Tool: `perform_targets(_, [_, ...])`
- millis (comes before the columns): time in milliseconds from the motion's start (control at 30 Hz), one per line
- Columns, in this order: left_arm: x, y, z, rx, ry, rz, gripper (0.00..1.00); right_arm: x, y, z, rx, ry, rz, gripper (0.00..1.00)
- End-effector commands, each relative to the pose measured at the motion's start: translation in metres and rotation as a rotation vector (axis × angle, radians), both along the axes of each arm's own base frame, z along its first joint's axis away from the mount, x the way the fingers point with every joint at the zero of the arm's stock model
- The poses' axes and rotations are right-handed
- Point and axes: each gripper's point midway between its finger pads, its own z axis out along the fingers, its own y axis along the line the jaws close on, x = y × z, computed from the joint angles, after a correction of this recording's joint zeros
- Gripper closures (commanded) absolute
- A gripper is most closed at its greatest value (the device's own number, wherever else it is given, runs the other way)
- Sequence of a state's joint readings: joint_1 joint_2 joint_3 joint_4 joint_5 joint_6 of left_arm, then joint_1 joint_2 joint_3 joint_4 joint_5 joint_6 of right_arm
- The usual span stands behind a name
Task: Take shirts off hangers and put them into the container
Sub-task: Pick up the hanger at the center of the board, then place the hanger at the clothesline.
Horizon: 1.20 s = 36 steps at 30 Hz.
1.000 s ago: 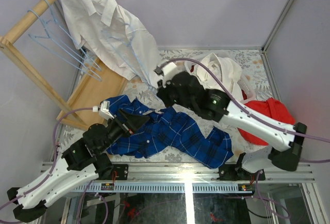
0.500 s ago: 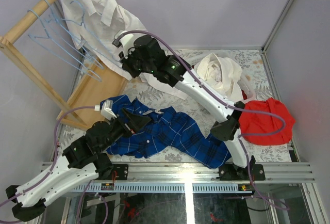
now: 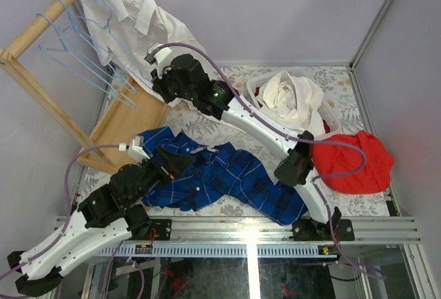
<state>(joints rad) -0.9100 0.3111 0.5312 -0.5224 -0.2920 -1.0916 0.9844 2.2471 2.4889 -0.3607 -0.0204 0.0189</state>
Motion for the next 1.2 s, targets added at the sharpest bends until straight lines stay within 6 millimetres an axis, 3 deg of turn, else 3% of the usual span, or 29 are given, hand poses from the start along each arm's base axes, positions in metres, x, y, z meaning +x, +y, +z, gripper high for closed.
perform_targets(0, [0.009, 0.019, 0.025, -0.033, -0.048, 0.105, 0.07, -0.012, -0.042, 0.063, 0.097, -0.043, -0.045, 1.0])
perform_targets(167, [0.028, 0.023, 0.056, -0.073, -0.111, 0.204, 0.14, -0.034, -0.085, 0.052, 0.028, 0.008, -0.081, 1.0])
perform_targets(200, [0.033, 0.021, 0.063, -0.085, -0.122, 0.217, 0.16, -0.042, -0.097, 0.062, 0.043, -0.002, -0.079, 1.0])
perform_targets(367, [0.059, -0.002, 0.093, -0.065, -0.181, 0.239, 0.19, -0.057, -0.142, 0.054, 0.034, 0.032, -0.139, 1.0])
perform_targets(500, [0.083, -0.03, 0.127, -0.12, -0.228, 0.205, 0.19, -0.063, -0.161, 0.041, 0.023, 0.07, -0.161, 1.0])
perform_targets(667, [0.099, -0.037, 0.163, -0.287, -0.306, 0.188, 0.2, -0.065, -0.172, 0.034, 0.014, 0.092, -0.192, 1.0])
perform_targets(800, [0.104, -0.035, 0.164, -0.304, -0.301, 0.218, 0.25, -0.065, -0.177, 0.032, 0.009, 0.1, -0.204, 1.0])
perform_targets(1033, [0.116, -0.039, 0.145, -0.288, -0.24, 0.26, 0.44, -0.078, -0.18, 0.04, 0.054, 0.113, -0.169, 1.0])
perform_targets(1167, [0.12, -0.037, 0.139, -0.339, -0.225, 0.295, 0.57, -0.081, -0.183, 0.034, 0.056, 0.131, -0.172, 1.0])
